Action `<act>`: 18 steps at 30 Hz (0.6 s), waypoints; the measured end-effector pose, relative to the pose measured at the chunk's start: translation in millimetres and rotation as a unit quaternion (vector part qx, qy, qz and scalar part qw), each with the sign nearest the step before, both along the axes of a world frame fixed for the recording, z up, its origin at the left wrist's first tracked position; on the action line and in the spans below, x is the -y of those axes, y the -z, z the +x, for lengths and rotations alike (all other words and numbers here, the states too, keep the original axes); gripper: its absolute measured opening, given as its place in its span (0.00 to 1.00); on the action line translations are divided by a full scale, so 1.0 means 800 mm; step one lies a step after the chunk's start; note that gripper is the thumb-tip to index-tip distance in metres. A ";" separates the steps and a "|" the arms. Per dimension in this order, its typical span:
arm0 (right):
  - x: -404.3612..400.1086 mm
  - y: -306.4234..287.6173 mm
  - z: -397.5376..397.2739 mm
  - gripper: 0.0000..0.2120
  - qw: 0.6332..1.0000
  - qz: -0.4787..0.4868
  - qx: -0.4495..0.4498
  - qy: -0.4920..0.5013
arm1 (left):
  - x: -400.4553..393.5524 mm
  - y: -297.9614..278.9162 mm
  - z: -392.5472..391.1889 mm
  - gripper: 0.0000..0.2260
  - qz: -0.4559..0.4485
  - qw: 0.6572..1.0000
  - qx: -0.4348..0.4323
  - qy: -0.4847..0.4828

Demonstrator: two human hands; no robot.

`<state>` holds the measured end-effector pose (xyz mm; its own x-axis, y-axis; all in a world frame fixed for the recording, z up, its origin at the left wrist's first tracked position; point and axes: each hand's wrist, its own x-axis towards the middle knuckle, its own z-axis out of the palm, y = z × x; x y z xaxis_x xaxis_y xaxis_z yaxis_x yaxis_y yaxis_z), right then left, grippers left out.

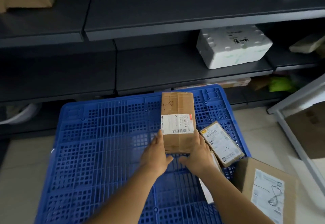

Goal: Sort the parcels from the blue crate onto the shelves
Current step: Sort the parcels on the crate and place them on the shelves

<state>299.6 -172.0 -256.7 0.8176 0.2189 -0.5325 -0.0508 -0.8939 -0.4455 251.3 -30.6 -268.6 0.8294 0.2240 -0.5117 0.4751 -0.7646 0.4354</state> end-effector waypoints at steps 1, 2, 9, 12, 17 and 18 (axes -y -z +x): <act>-0.001 0.007 0.007 0.54 1.000 0.006 -0.002 -0.003 | 0.002 0.007 0.006 0.45 -0.011 1.000 0.001 -0.016; -0.002 0.013 0.013 0.54 1.000 0.013 -0.002 -0.004 | 0.004 0.013 0.012 0.46 -0.022 0.999 0.002 -0.032; 0.000 0.042 0.024 0.57 0.999 0.033 -0.004 -0.013 | 0.010 0.033 0.022 0.47 -0.094 0.987 0.003 -0.127; -0.001 0.044 0.022 0.55 0.999 0.036 0.003 -0.025 | 0.009 0.033 0.018 0.45 -0.103 0.982 0.019 -0.160; -0.015 0.027 0.013 0.53 0.996 0.061 0.019 -0.060 | -0.002 0.010 -0.007 0.43 -0.099 0.969 0.055 -0.220; -0.019 0.020 0.011 0.52 0.995 0.064 0.019 -0.067 | -0.006 0.002 -0.014 0.43 -0.095 0.967 0.062 -0.230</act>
<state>308.3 -156.7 -272.5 0.7958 0.3918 -0.4617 0.0850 -0.8272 -0.5555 240.4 -25.8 -270.0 0.7227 0.4952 -0.4821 0.6802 -0.3860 0.6232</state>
